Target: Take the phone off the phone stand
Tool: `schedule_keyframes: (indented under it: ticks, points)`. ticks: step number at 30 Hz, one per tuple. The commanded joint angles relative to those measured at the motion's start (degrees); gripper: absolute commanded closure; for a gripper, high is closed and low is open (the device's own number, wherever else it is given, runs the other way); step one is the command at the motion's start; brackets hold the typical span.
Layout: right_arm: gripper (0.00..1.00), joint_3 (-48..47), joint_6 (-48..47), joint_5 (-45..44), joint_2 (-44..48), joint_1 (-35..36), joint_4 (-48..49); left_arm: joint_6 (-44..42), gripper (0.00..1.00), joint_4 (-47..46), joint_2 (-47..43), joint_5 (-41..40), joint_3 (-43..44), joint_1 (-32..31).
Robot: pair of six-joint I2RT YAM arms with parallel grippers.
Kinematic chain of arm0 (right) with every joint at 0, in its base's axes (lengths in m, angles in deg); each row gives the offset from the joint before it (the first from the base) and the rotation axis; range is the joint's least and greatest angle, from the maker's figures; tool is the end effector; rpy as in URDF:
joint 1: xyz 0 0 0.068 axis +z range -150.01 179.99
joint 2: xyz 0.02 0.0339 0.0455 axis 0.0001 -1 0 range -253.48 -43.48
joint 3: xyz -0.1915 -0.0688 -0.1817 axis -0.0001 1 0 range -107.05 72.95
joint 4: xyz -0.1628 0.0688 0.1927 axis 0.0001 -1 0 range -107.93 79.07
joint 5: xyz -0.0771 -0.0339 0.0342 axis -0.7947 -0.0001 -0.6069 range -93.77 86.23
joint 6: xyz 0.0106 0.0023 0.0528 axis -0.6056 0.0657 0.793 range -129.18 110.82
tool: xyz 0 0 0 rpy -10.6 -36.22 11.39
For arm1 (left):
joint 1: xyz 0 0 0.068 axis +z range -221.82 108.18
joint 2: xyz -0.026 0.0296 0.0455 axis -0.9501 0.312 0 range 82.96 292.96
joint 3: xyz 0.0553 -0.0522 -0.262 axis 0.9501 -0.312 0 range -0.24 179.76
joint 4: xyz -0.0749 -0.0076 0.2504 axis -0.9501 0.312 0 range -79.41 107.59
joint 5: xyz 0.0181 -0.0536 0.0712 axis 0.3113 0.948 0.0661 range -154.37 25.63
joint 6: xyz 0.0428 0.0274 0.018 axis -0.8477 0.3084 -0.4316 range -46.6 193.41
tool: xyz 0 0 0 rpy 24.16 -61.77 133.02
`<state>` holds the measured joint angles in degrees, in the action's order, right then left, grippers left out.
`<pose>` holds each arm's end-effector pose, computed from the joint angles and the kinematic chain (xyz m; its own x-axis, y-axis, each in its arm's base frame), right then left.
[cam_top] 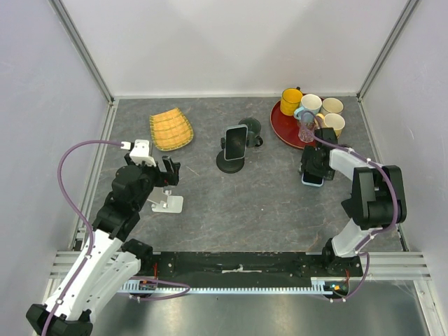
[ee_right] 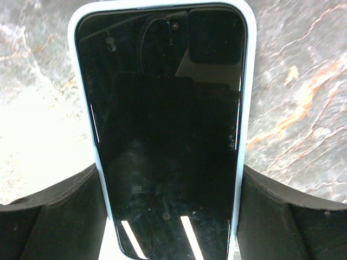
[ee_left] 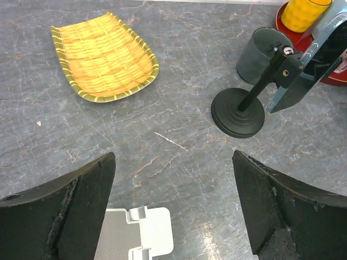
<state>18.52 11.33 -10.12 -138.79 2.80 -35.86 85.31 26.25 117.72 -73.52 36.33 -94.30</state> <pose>0.3136 0.0114 0.1616 -0.8544 0.3068 -0.4193 0.3161 0.9475 0.0491 0.1427 -0.0530 0.3056 -0.2649 -0.1108 -0.9579 0.1841 0.9693 -0.1630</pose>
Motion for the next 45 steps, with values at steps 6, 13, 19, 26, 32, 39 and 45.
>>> schedule_keyframes:
  ticks: [6, 13, 19, 26, 32, 39, 45]
  points:
    - [0.50, -3.22, -3.64, 6.08, -3.83, -4.57, 0.50, -3.73, 0.06, -4.50, 0.48, -0.43, 0.34, 0.24]
    - [0.35, -2.61, -4.17, 5.30, -3.66, -5.01, -0.74, -4.52, 0.07, -4.76, 0.13, -0.87, -0.10, 0.16]
    - [0.33, -3.48, -5.04, 0.38, -3.22, -5.01, -4.69, -4.52, 0.07, -4.76, -0.05, -0.96, -0.19, 0.16]
    - [0.30, -4.01, -5.83, -5.07, -2.60, -5.01, -8.29, -4.52, 0.08, -4.94, -0.31, -1.14, -0.28, 0.16]
    - [0.26, -3.75, -6.45, -8.59, -4.71, -5.09, -8.91, -4.43, 0.08, -4.94, -0.75, -1.14, -0.28, -0.02]
    - [0.20, -5.33, -7.15, -5.87, -7.35, -5.01, -9.09, -4.52, 0.08, -4.85, -1.36, -1.31, -0.45, -0.28]
    - [0.16, -5.86, -7.24, -1.65, -9.37, -5.18, -9.00, -4.69, 0.08, -4.94, -2.07, -1.49, -0.45, -0.37]
